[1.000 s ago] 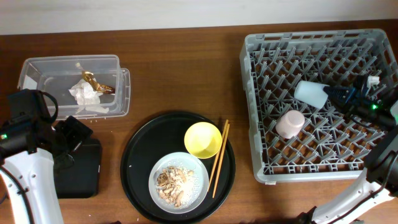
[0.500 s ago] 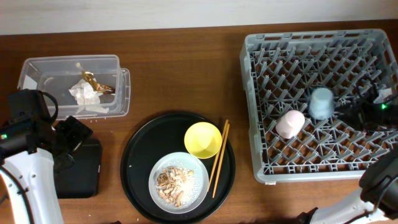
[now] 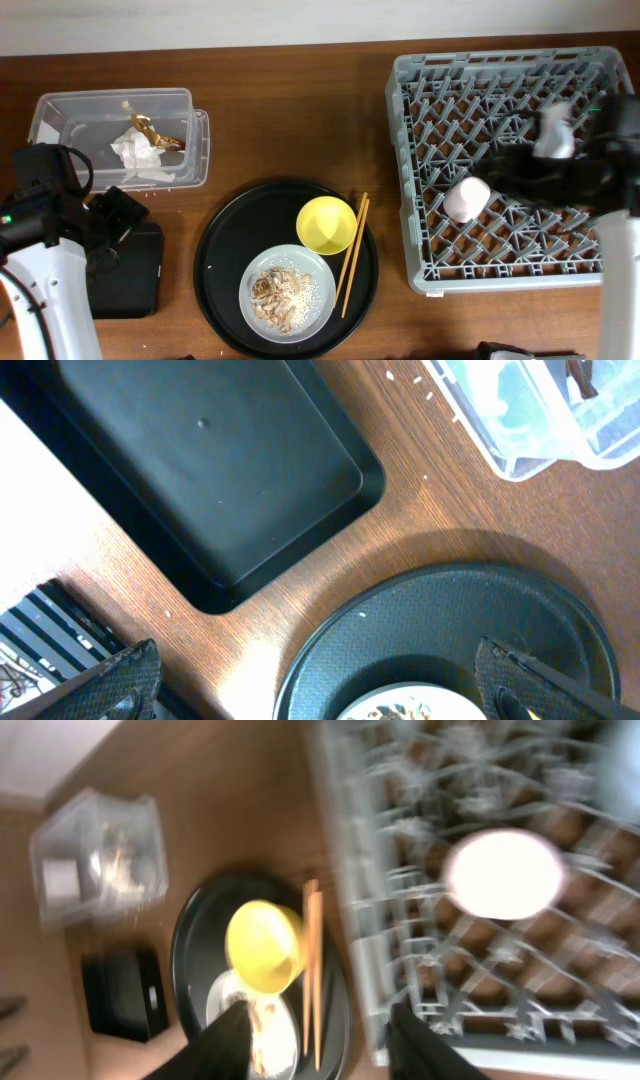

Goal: Sort waste into correct bins and load items into the dishwasher rack
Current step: 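Reach the right gripper to the yellow bowl and grasp its rim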

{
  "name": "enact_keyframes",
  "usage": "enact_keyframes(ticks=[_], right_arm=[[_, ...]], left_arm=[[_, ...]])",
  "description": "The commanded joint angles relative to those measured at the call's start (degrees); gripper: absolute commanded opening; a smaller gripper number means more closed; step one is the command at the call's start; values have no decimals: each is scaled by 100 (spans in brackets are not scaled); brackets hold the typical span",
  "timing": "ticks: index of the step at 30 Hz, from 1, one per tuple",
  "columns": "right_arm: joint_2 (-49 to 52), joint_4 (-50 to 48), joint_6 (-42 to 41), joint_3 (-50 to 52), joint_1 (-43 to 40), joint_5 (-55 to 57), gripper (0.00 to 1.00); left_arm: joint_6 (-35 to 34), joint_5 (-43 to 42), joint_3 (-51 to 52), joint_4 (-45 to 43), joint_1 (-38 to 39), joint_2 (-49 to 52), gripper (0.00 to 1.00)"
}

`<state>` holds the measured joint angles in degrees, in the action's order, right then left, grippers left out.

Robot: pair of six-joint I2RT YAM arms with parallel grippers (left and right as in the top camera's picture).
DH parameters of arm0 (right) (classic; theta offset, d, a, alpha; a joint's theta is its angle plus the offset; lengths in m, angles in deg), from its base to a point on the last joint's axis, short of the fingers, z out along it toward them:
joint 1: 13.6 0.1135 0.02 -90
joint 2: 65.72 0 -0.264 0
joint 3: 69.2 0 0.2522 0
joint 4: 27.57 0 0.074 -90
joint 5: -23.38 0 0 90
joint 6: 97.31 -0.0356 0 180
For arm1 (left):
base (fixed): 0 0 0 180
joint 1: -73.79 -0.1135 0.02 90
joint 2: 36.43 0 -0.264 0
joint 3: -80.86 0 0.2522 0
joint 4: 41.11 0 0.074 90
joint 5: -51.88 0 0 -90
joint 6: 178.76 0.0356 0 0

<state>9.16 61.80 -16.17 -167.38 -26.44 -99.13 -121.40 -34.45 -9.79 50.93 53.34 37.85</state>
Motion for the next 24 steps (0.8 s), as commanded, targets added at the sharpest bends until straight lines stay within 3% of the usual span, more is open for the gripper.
enact_keyframes(ticks=[1, 4, 6, 9, 16, 22, 24], right_arm=[[-35, -302, -562, 22, 1753, 866, 47], [439, -968, -1513, 22, 3969, 2251, 51], [920, -1316, -1965, 22, 4878, 2874, 54], [2006, -2116, -2015, 20, 5853, 2977, 55], [3558, -2809, -2507, 20, 6345, 3580, 49], [4061, -3259, -2509, 22, 6352, 3735, 45], [4092, -3235, -2511, 22, 6356, 4065, 38]], left_arm=[[-55, 20, -85, 4, -35, -2, 99], [-55, 20, -85, 4, -35, -2, 99], [-55, 20, -85, 4, -35, -2, 99], [-55, 20, -85, 4, -35, -2, 99], [-55, 20, -85, 4, -35, -2, 99], [-55, 20, -85, 4, -35, -2, 99], [-55, 20, -85, 4, -35, -2, 99]])
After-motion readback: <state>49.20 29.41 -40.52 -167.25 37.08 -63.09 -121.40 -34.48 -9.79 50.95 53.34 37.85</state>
